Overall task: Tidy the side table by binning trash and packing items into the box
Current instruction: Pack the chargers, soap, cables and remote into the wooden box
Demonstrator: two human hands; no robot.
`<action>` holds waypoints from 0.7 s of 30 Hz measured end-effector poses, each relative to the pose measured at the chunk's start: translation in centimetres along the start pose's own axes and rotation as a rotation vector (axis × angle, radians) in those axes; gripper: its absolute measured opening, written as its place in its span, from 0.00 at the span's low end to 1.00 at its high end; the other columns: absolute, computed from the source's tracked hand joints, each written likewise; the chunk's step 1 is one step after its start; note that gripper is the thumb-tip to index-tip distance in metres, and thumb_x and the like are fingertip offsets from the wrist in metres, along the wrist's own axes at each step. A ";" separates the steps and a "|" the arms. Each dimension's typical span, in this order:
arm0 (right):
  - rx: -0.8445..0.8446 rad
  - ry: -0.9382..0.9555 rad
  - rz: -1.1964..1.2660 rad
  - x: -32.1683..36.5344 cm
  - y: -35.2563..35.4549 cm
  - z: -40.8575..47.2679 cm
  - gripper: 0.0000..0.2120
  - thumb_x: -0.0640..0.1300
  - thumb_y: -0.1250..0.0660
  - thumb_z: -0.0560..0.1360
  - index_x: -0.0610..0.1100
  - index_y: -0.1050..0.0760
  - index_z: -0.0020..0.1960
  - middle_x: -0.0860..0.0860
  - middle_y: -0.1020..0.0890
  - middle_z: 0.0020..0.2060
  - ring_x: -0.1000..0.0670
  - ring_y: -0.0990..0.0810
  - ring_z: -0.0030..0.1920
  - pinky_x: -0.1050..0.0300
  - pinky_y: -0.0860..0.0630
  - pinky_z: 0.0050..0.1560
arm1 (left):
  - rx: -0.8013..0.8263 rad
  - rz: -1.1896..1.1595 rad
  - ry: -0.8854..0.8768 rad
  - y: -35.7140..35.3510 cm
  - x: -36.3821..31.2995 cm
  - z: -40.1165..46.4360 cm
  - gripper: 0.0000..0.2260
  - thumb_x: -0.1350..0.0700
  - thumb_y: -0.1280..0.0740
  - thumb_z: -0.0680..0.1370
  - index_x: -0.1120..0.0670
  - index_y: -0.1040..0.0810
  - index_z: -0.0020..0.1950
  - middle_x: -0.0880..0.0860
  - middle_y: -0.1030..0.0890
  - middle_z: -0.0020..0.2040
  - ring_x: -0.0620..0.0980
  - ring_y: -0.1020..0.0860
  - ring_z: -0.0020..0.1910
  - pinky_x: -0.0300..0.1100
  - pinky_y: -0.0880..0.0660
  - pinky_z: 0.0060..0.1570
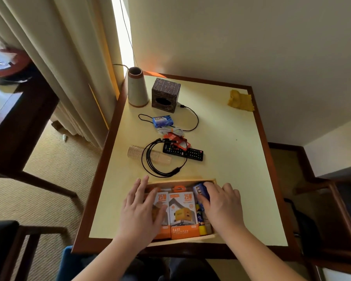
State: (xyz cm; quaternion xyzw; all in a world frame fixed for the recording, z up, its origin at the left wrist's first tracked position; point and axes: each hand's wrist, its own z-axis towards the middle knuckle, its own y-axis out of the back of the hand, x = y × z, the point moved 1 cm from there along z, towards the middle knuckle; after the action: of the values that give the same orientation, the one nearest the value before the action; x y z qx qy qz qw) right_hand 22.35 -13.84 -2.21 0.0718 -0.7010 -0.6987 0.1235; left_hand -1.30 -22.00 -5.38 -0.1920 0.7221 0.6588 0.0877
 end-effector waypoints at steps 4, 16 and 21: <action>-0.037 -0.046 0.111 -0.1 0.4 0.0 0.06 0.51 0.28 0.79 0.53 0.20 0.55 0.55 0.18 0.41 0.51 0.27 0.41 0.53 0.26 0.38 | -0.033 -0.010 -0.004 -0.1 0.1 0.0 0.28 0.33 0.41 0.81 0.47 0.26 0.75 0.50 0.45 0.85 0.53 0.52 0.84 0.55 0.42 0.77; 0.114 0.158 -0.052 1.2 -0.5 -0.9 0.26 0.70 0.35 0.75 0.53 0.21 0.62 0.51 0.18 0.45 0.46 0.23 0.47 0.49 0.25 0.42 | -0.052 -0.002 0.008 -0.4 0.0 -0.1 0.26 0.35 0.40 0.81 0.47 0.24 0.74 0.50 0.43 0.85 0.52 0.50 0.84 0.55 0.41 0.76; 0.210 0.182 -0.087 1.0 -0.4 0.7 0.24 0.61 0.32 0.77 0.53 0.27 0.70 0.51 0.19 0.55 0.45 0.24 0.56 0.46 0.26 0.51 | -0.032 0.000 0.022 -0.1 0.0 -0.1 0.26 0.34 0.41 0.81 0.46 0.25 0.74 0.50 0.45 0.85 0.52 0.52 0.84 0.57 0.41 0.76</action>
State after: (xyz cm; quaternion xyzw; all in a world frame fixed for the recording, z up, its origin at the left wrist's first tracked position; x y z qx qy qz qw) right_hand 21.14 -13.49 -2.49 0.1778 -0.7524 -0.6168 0.1478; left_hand -1.23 -22.08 -5.43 -0.2006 0.7123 0.6681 0.0769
